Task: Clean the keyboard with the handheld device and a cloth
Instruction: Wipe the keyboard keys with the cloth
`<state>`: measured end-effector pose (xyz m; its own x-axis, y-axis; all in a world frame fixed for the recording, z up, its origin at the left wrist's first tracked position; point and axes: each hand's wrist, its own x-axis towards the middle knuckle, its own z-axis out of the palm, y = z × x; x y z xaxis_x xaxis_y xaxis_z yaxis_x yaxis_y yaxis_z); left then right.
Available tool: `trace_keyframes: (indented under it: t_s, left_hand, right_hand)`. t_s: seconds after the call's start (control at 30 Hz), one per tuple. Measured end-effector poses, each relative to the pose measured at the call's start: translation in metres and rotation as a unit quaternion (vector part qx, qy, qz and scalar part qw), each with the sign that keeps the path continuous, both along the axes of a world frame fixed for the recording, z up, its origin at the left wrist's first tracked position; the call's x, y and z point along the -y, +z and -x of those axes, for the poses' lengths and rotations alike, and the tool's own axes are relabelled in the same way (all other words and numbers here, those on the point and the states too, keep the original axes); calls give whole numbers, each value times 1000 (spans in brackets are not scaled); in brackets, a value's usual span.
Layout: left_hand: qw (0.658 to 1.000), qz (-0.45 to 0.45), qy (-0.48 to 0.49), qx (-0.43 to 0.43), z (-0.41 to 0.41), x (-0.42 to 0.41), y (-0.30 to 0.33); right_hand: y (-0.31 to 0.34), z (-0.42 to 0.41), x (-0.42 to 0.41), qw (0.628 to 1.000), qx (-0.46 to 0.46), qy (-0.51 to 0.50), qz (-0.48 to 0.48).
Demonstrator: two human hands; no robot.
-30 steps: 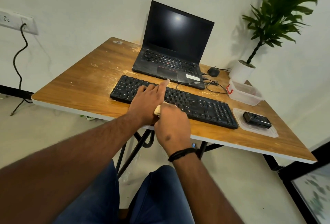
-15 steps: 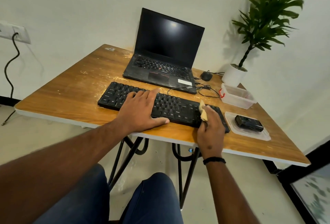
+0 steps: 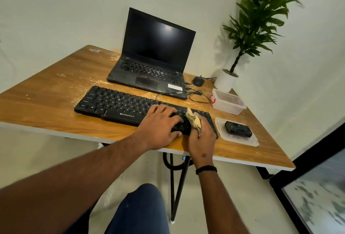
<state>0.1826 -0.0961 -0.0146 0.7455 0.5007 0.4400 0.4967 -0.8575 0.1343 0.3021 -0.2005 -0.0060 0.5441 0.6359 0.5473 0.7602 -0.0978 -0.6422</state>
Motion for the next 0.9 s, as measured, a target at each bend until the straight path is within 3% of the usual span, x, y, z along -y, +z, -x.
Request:
trace_keyframes:
  t_s: [0.17, 0.3, 0.4, 0.57, 0.67, 0.77, 0.9]
  left_hand:
    - [1000, -7, 14, -8, 1, 2, 0]
    - [1000, 3, 18, -4, 1, 1, -1]
    - [1000, 12, 14, -1, 1, 1, 1]
    - [1000, 6, 8, 4, 3, 2, 0]
    - [1000, 15, 4, 8, 3, 1, 1]
    - [1000, 9, 7, 9, 2, 1, 0]
    - [1000, 15, 10, 13, 2, 1, -1]
  right_hand:
    - [-6, 4, 8, 991, 71, 68, 88]
    - [10, 6, 22, 980, 141, 97, 106]
    - [29, 2, 14, 980, 155, 50, 112]
    - [30, 23, -6, 938, 198, 13, 285]
    - [45, 18, -6, 924, 193, 23, 330]
    - [64, 4, -17, 938, 141, 17, 315]
    - [67, -3, -43, 947, 162, -10, 277]
